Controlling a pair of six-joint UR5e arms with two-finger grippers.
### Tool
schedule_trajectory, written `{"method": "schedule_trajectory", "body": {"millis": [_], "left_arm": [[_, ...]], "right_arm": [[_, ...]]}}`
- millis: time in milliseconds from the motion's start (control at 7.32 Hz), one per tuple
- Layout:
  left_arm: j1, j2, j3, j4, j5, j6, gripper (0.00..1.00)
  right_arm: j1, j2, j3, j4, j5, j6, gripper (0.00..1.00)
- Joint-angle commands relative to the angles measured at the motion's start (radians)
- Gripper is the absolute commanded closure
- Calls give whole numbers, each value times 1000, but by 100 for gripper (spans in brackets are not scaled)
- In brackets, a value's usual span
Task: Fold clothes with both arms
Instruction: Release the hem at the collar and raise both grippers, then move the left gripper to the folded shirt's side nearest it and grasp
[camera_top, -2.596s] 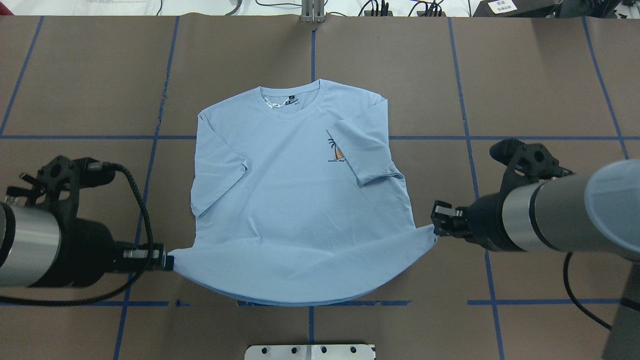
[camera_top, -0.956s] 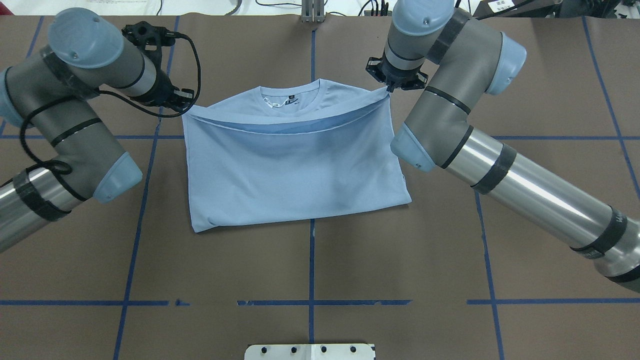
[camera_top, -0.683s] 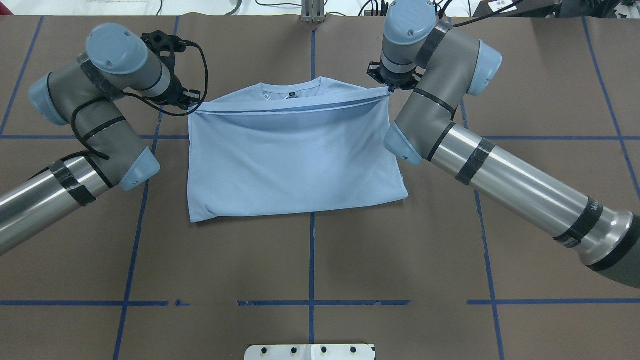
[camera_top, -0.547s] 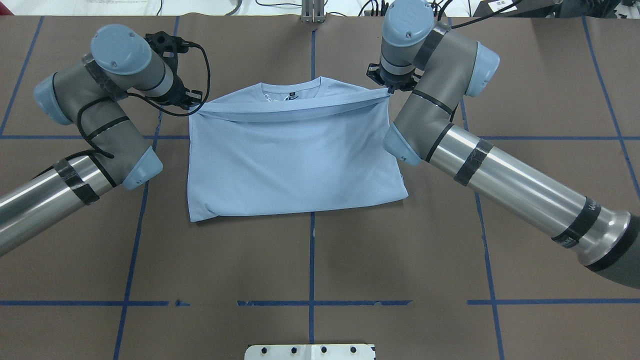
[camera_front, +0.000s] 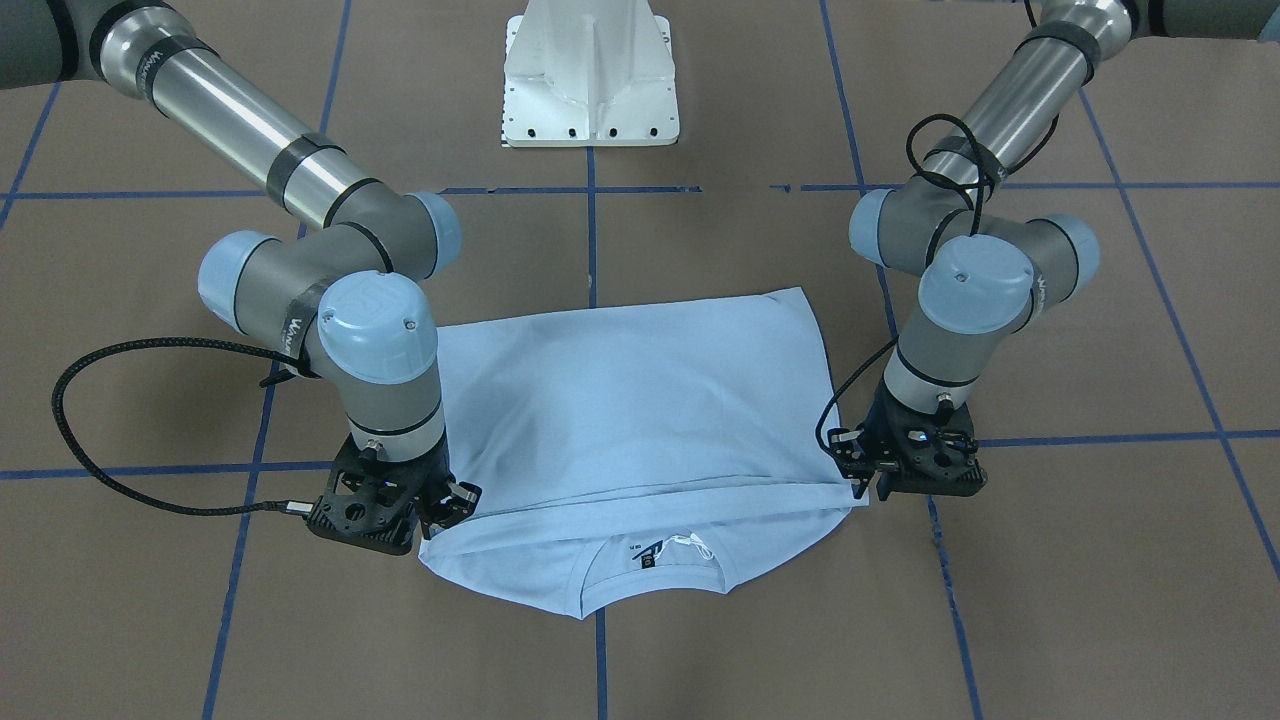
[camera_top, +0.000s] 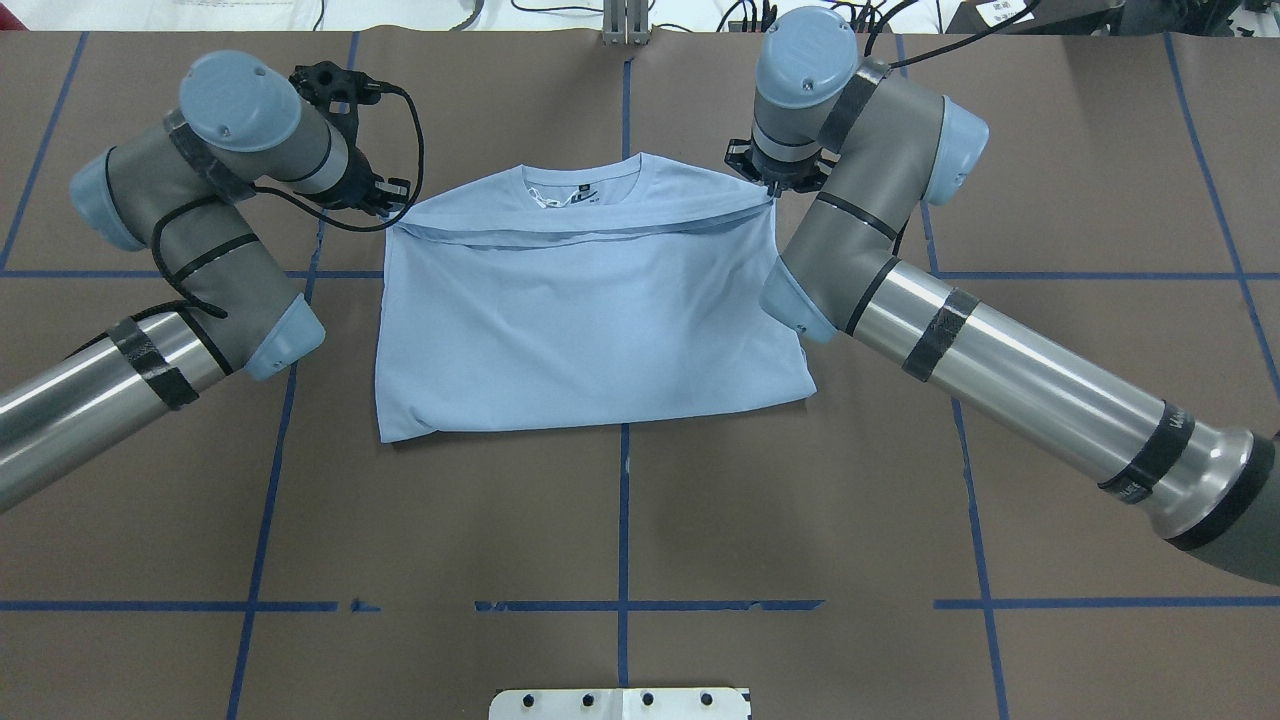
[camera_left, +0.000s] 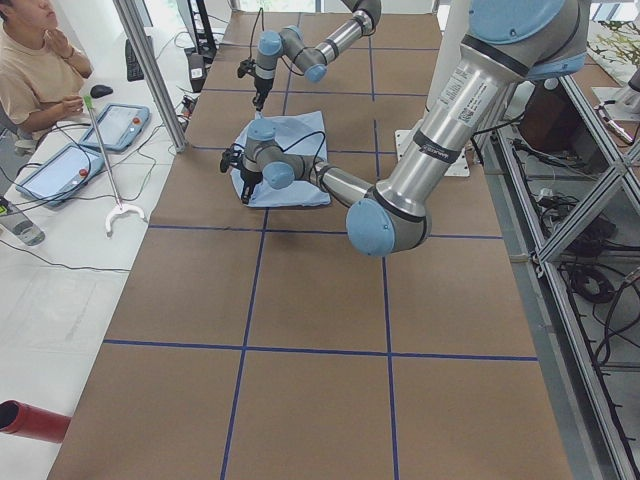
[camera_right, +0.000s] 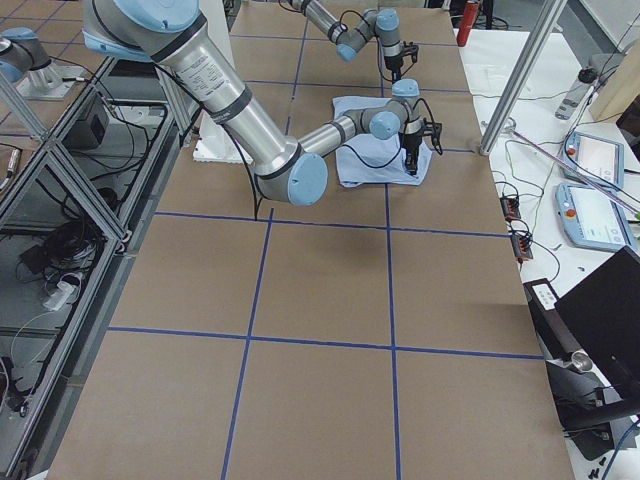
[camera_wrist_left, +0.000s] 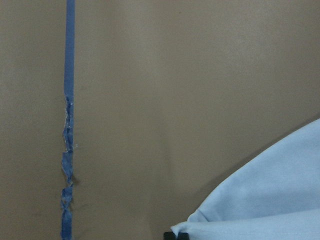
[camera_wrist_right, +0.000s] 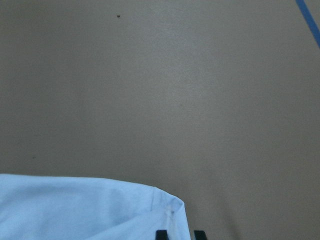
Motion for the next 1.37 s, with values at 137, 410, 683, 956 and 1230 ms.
{"method": "schedule_trajectory", "body": {"millis": [137, 410, 683, 956, 1230], "left_arm": [[8, 133, -202, -38, -97, 5, 0], [93, 329, -440, -38, -91, -74, 0], [194, 369, -478, -41, -11, -213, 0], [270, 375, -476, -46, 44, -255, 15], [294, 384, -470, -46, 61, -257, 34]], "right_arm": [[40, -1, 8, 21, 72, -125, 0], [38, -4, 11, 23, 72, -124, 0], [35, -12, 15, 27, 71, -127, 0], [35, -18, 19, 29, 71, -127, 0], [35, -19, 19, 29, 71, -127, 0]]}}
